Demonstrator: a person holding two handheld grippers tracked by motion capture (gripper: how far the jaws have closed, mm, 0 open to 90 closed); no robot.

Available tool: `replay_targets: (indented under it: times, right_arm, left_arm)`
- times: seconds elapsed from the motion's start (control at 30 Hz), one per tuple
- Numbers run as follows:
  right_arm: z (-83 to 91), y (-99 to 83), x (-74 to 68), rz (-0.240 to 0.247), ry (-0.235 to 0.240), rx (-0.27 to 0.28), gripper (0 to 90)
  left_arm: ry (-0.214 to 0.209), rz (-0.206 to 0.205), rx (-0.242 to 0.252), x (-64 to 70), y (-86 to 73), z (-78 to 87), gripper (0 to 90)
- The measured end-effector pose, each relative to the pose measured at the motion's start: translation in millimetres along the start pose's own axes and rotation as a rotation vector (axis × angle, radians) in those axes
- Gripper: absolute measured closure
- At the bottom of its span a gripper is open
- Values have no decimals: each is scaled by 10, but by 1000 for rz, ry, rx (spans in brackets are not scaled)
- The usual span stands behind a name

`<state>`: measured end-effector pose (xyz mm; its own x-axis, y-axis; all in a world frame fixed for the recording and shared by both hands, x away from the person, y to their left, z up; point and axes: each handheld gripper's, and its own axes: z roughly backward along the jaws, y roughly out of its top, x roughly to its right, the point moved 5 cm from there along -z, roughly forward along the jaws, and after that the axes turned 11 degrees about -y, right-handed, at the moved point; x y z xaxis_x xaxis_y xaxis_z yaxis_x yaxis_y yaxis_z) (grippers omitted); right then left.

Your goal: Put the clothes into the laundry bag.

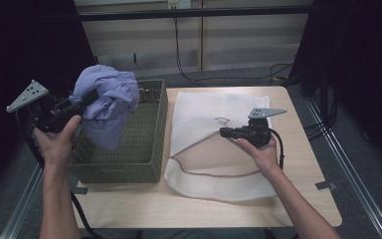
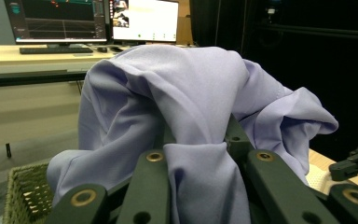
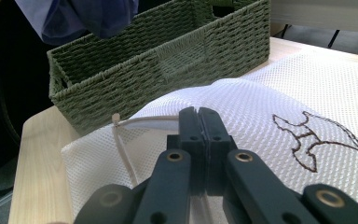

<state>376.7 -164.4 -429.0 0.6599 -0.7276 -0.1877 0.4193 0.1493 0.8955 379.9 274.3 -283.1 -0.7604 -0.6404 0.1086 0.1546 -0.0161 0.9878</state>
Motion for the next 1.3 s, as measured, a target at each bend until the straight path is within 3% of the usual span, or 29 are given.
replay_targets:
  times: [0.43,0.73,0.87,1.1,1.3]
  right_arm:
    - [0,0,-1,1,0,0,900]
    - [-10,-4,-1,0,1,-1,900]
    - [-10,0,0,1,1,0,900]
    - [-10,0,1,2,1,-1,900]
    - [-16,-4,-1,2,3,-3,900]
  left_arm:
    - [-9,-28,30,118,86,26,776]
    - [-40,-27,40,212,128,7,776]
    - [-54,-46,22,261,131,-41,776]
    - [-79,-50,24,375,165,-99,776]
    - [-108,-83,34,512,217,-140,776]
